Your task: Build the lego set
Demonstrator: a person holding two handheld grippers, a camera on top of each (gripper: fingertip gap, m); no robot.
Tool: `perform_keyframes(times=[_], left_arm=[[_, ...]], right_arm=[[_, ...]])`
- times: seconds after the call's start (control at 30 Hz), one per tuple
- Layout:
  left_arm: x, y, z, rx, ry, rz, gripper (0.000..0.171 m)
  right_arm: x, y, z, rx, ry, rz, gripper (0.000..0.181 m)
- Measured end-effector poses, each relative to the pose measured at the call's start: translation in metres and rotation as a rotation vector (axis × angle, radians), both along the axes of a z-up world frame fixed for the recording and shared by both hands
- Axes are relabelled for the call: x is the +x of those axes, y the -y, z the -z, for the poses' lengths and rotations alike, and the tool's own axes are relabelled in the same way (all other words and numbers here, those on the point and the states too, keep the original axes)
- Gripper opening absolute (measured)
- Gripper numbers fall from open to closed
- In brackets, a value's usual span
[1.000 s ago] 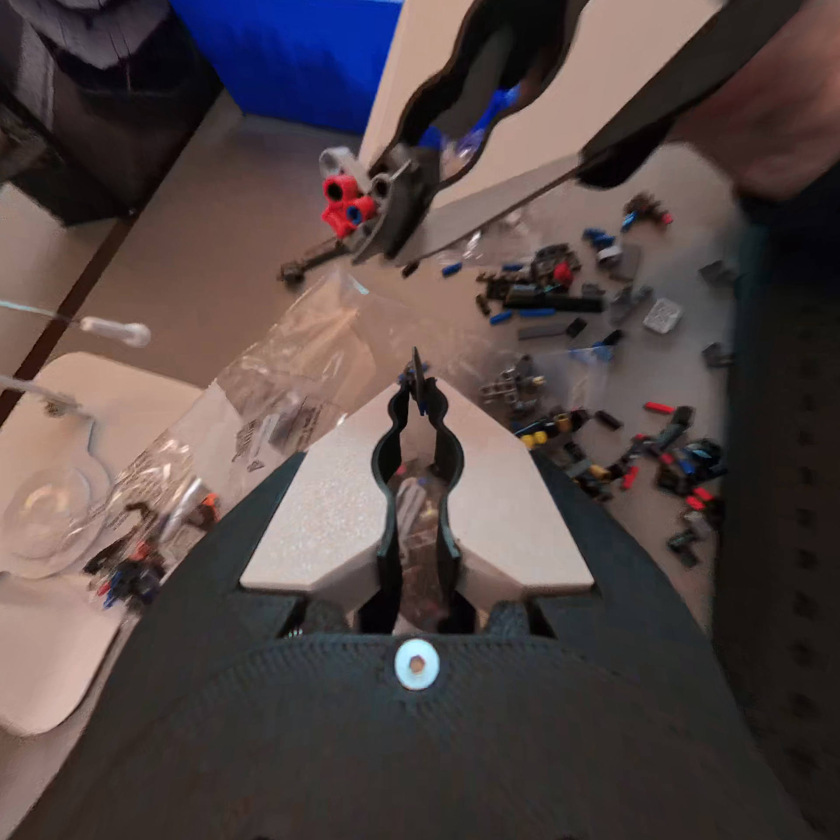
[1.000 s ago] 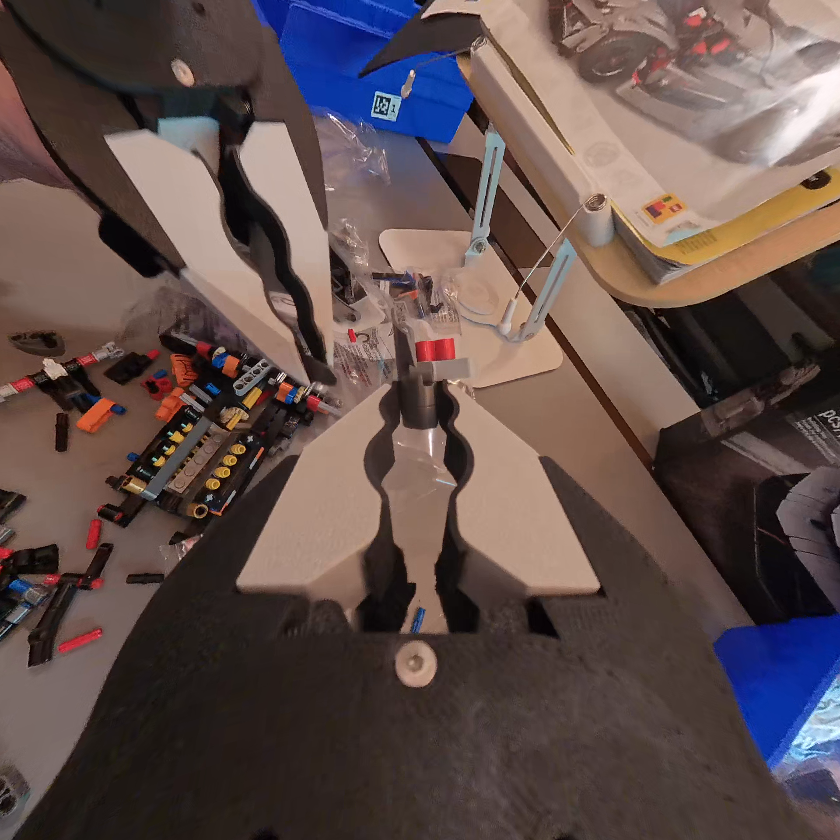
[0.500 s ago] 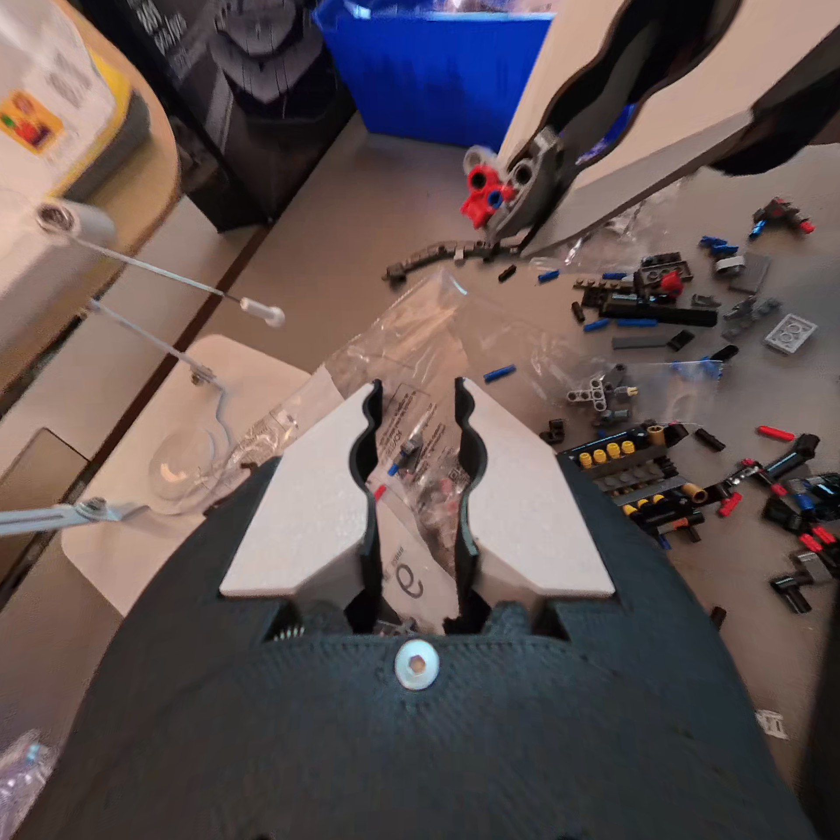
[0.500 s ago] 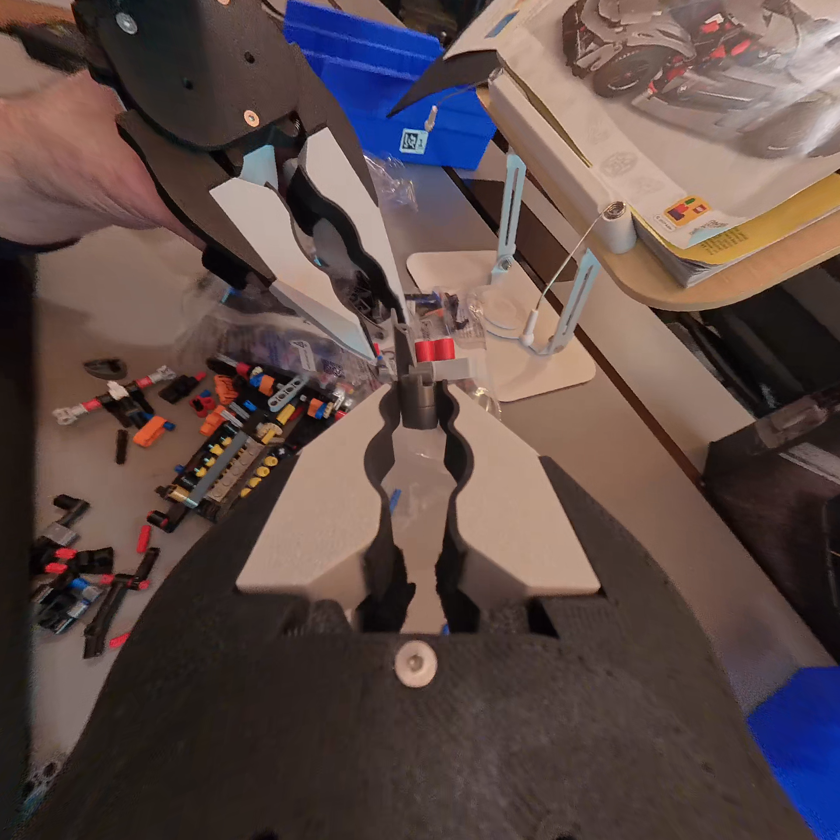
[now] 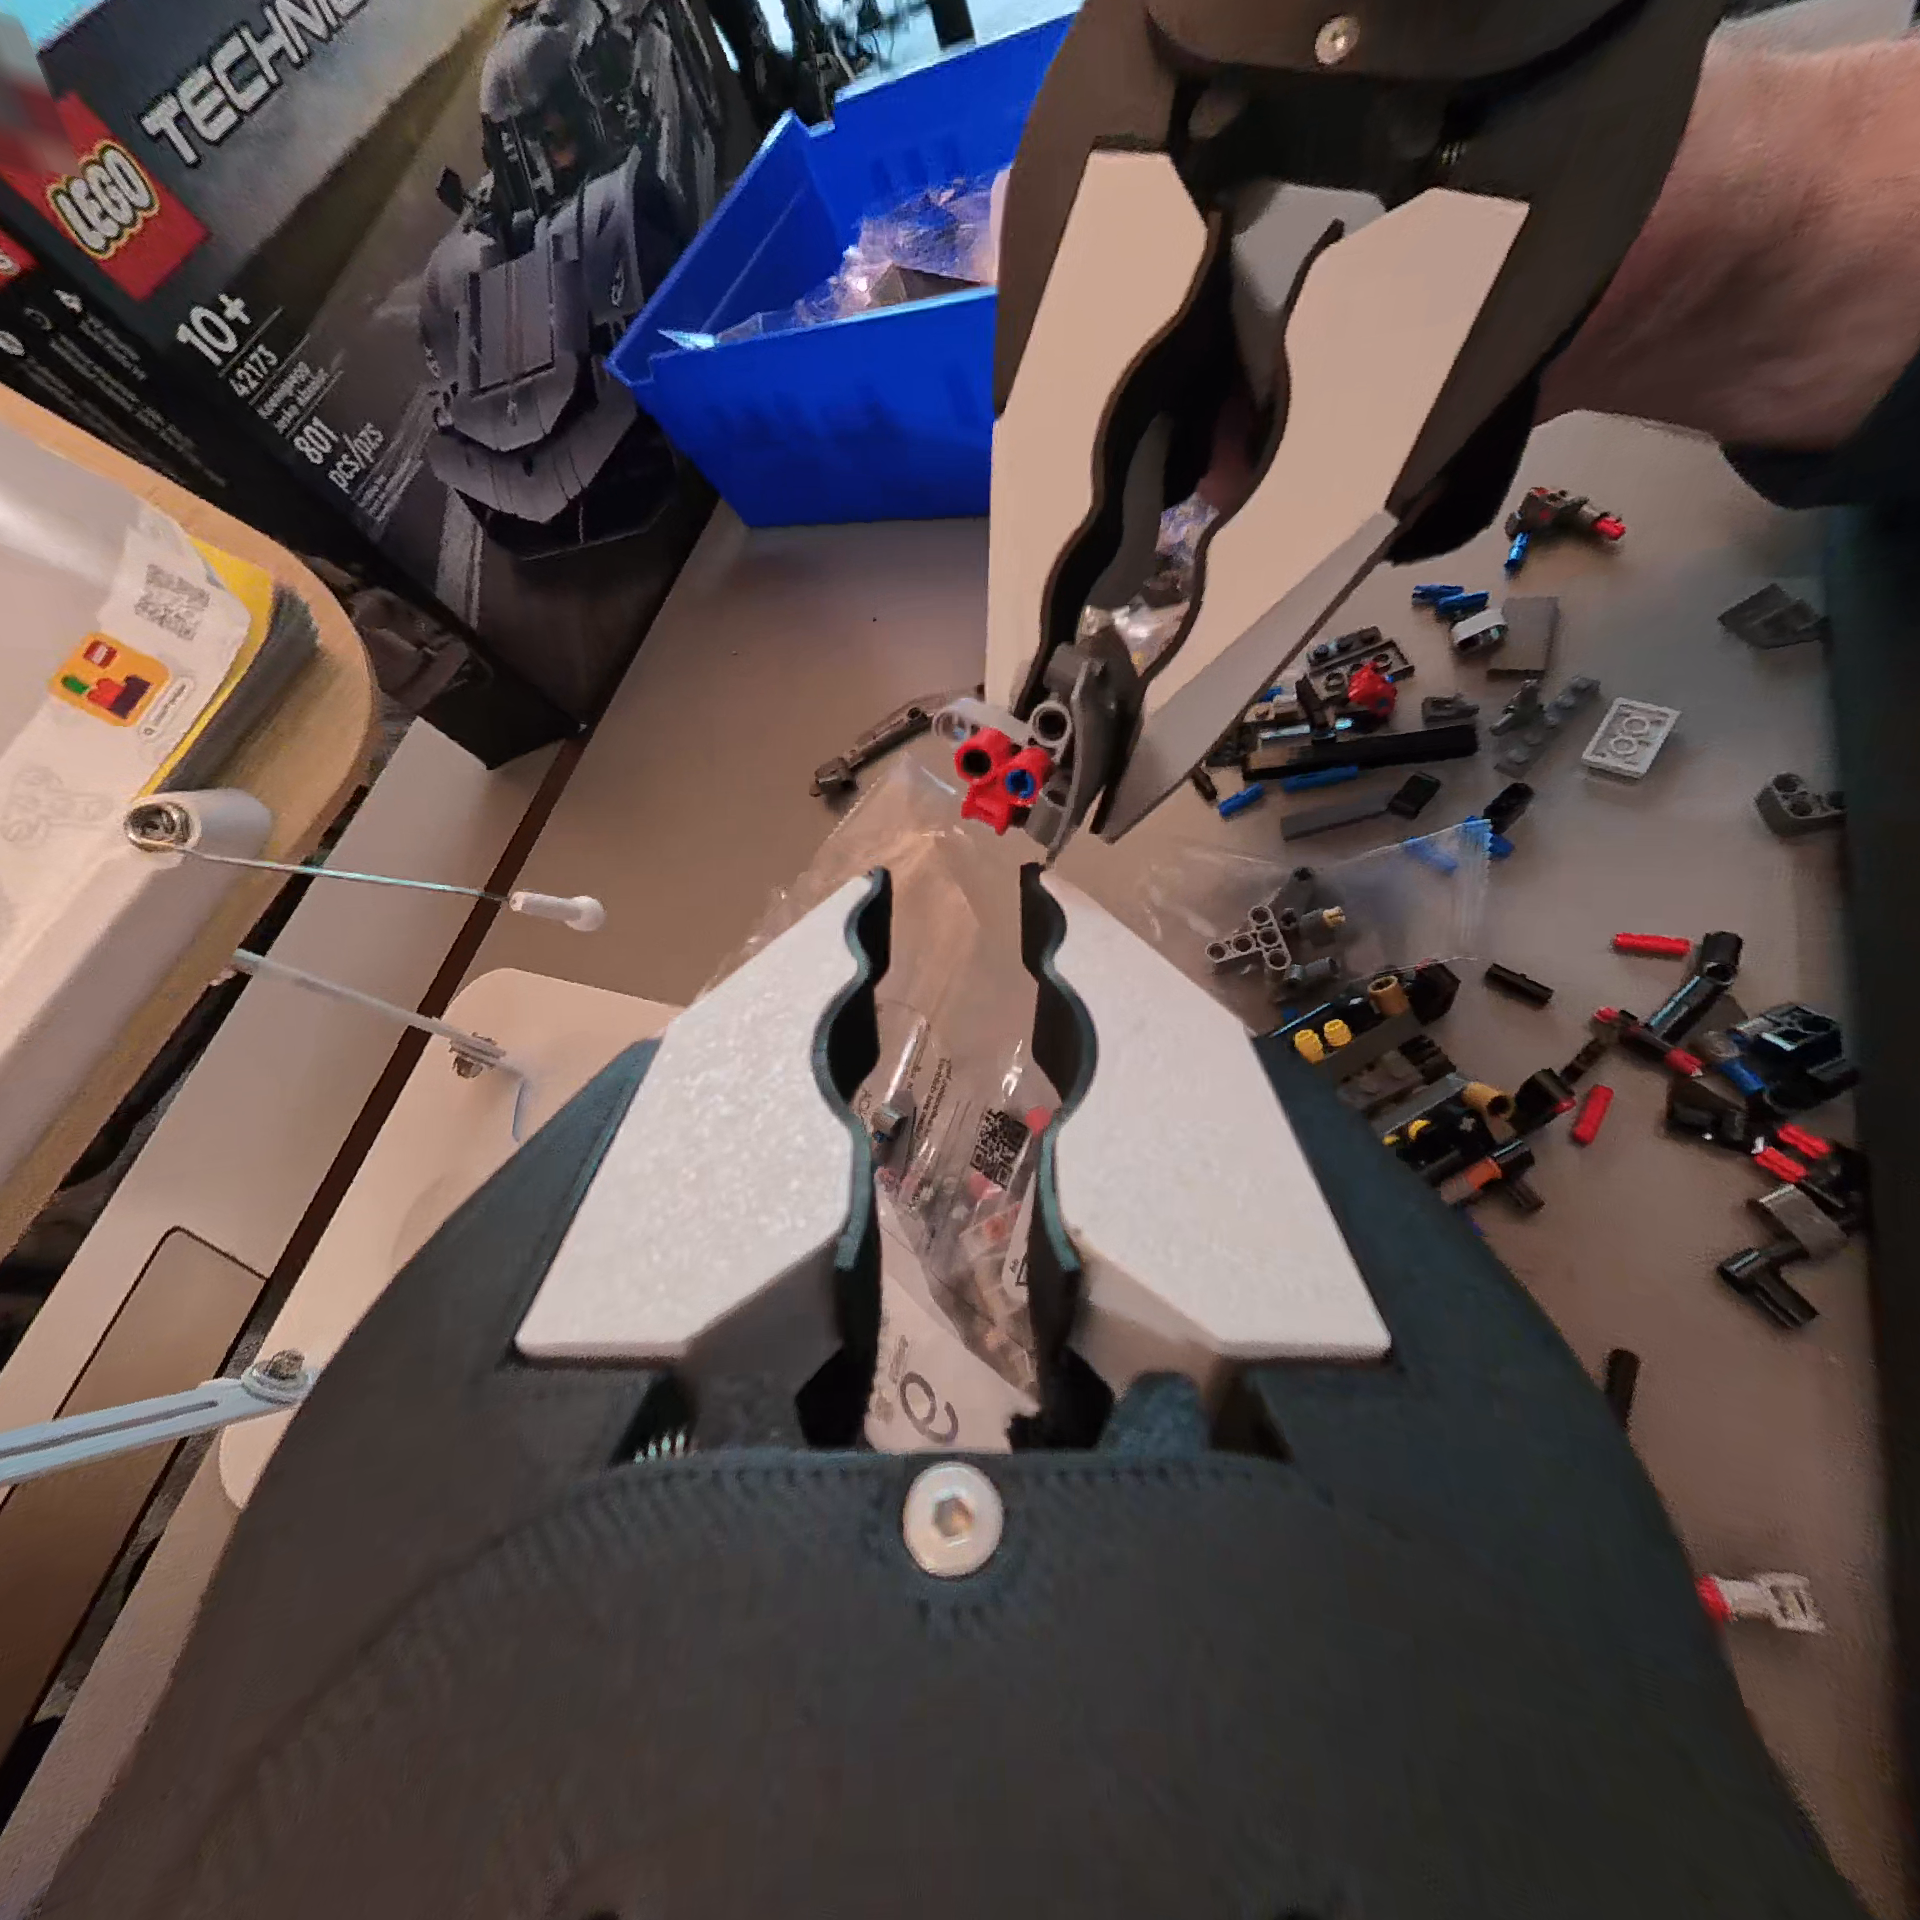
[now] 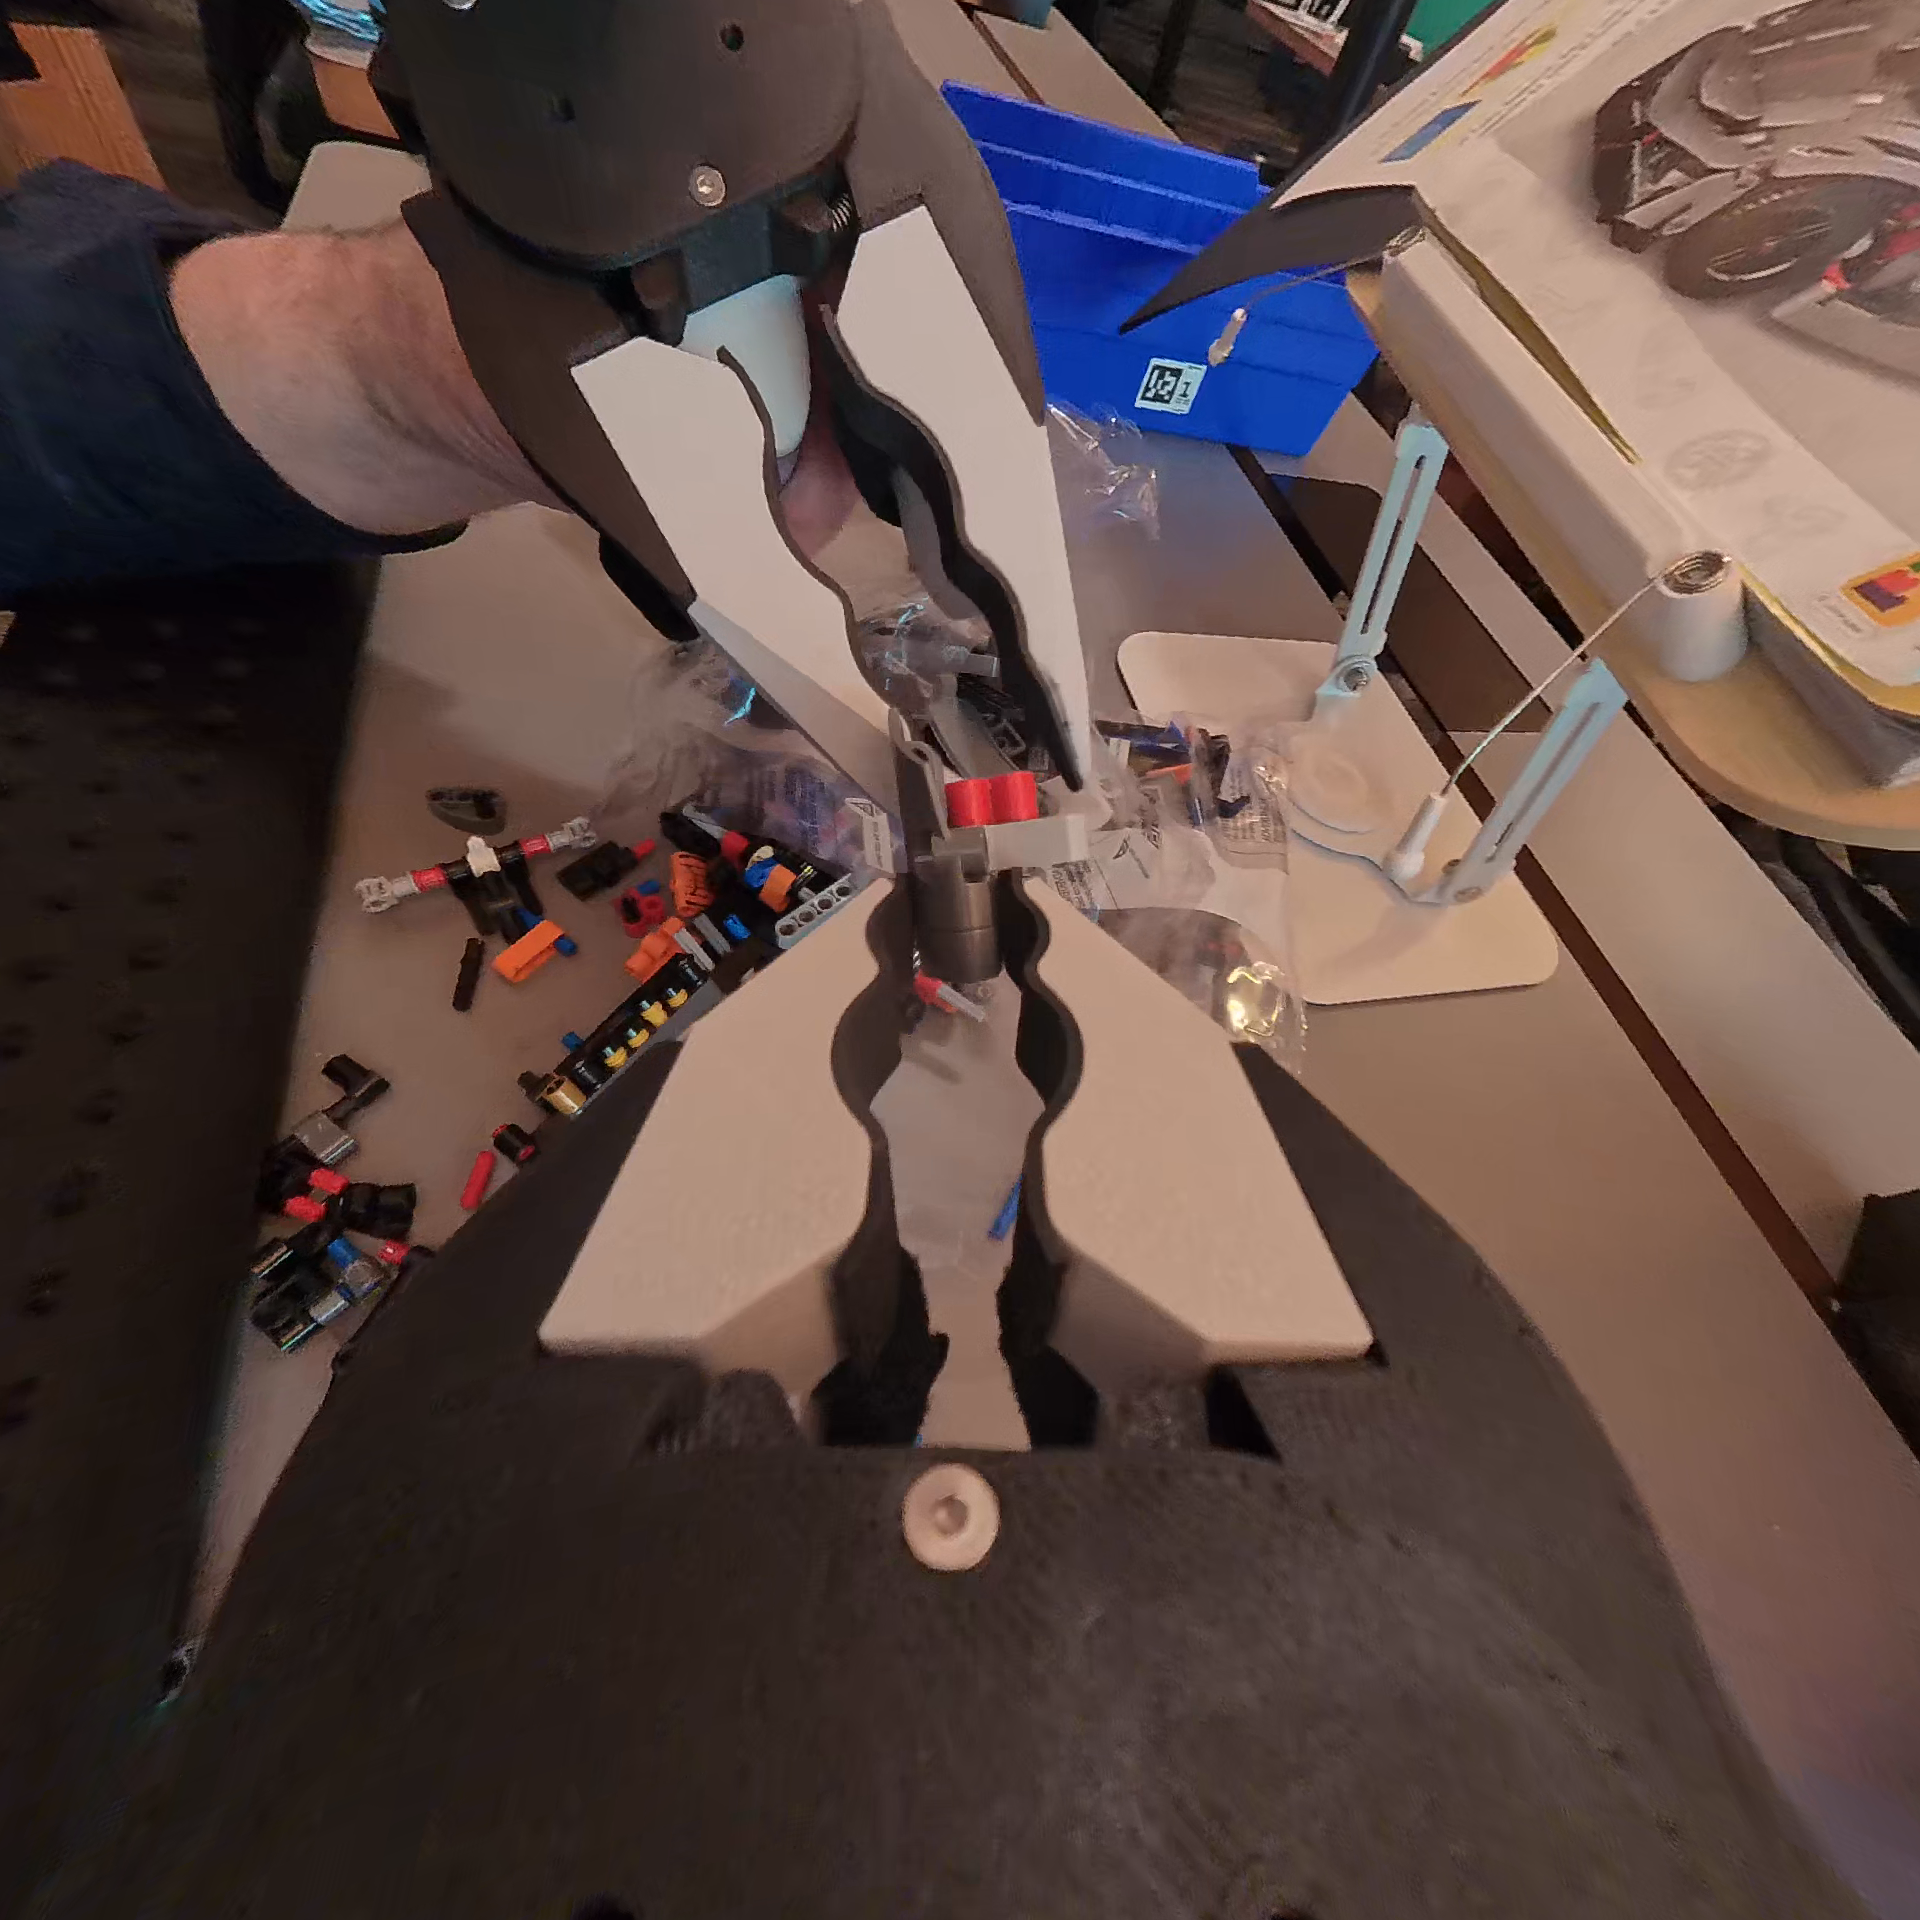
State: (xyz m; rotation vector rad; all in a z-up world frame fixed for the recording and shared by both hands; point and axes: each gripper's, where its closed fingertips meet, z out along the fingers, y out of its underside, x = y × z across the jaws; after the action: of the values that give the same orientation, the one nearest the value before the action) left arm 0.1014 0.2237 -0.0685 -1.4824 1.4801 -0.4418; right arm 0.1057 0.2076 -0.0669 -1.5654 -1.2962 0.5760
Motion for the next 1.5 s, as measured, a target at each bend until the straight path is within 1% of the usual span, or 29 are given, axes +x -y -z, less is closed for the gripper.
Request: perform_keyframes(times=[0.07, 0.2, 0.3, 0.37, 0.47, 0.67, 0.73, 0.83, 0.9, 0.93, 1.0, 1.1, 1.3, 1.33, 1.4, 1.5], left_arm=[[-0.003, -0.004, 0.005, 0.009, -0.03, -0.02, 0.022], [-0.001, 0.002, 0.002, -0.028, 0.002, 0.023, 0.021], [-0.001, 0.005, 0.003, -0.009, -0.008, 0.041, 0.02], [0.0, 0.009, 0.003, 0.005, -0.009, 0.066, 0.015], [0.0, 0.012, 0.003, 0.024, -0.024, 0.074, 0.013], [-0.002, 0.017, 0.001, 0.025, -0.019, 0.1, 0.015], [-0.003, 0.018, 0.001, 0.017, -0.026, 0.107, 0.023], [-0.001, 0.026, -0.004, 0.009, 0.0, 0.137, 0.023], [0.002, 0.027, -0.003, 0.018, -0.006, 0.143, 0.019], [0.003, 0.026, 0.0, 0.031, -0.018, 0.133, 0.019], [0.002, 0.02, 0.004, 0.084, -0.055, 0.101, 0.01], [0.003, 0.02, 0.004, 0.151, -0.075, 0.097, 0.005], [0.005, 0.022, -0.004, 0.294, -0.1, 0.075, 0.004], [0.004, 0.021, -0.005, 0.323, -0.11, 0.064, 0.0], [0.004, 0.021, -0.005, 0.377, -0.131, 0.057, 0.0], [0.007, 0.021, -0.005, 0.439, -0.16, 0.042, 0.0]], right_arm=[[0.001, -0.001, 0.005, -0.021, 0.021, 0.008, 0.014], [0.0, 0.001, 0.009, -0.039, 0.032, -0.012, 0.014], [-0.001, 0.003, 0.011, -0.048, 0.036, -0.028, 0.014], [-0.002, 0.005, 0.011, -0.055, 0.028, -0.04, 0.014], [-0.002, 0.007, 0.01, -0.068, 0.013, -0.055, 0.014], [-0.002, 0.006, 0.008, -0.032, 0.017, -0.046, 0.014], [-0.002, 0.005, 0.009, -0.032, 0.021, -0.042, 0.014], [0.002, 0.001, 0.009, -0.028, 0.025, -0.019, 0.014], [0.001, 0.002, 0.007, -0.019, 0.02, -0.022, 0.014], [0.0, 0.002, 0.009, -0.017, 0.03, -0.02, 0.014], [0.0, 0.001, 0.014, -0.014, 0.062, -0.006, 0.014], [0.001, -0.001, 0.017, -0.013, 0.075, 0.004, 0.014], [0.002, 0.0, 0.007, -0.013, 0.02, -0.006, 0.016], [0.003, 0.001, 0.005, -0.024, 0.002, -0.014, 0.017], [0.005, 0.003, -0.004, -0.061, -0.066, -0.032, 0.022], [0.009, 0.002, -0.007, -0.19, -0.154, -0.046, 0.027]])
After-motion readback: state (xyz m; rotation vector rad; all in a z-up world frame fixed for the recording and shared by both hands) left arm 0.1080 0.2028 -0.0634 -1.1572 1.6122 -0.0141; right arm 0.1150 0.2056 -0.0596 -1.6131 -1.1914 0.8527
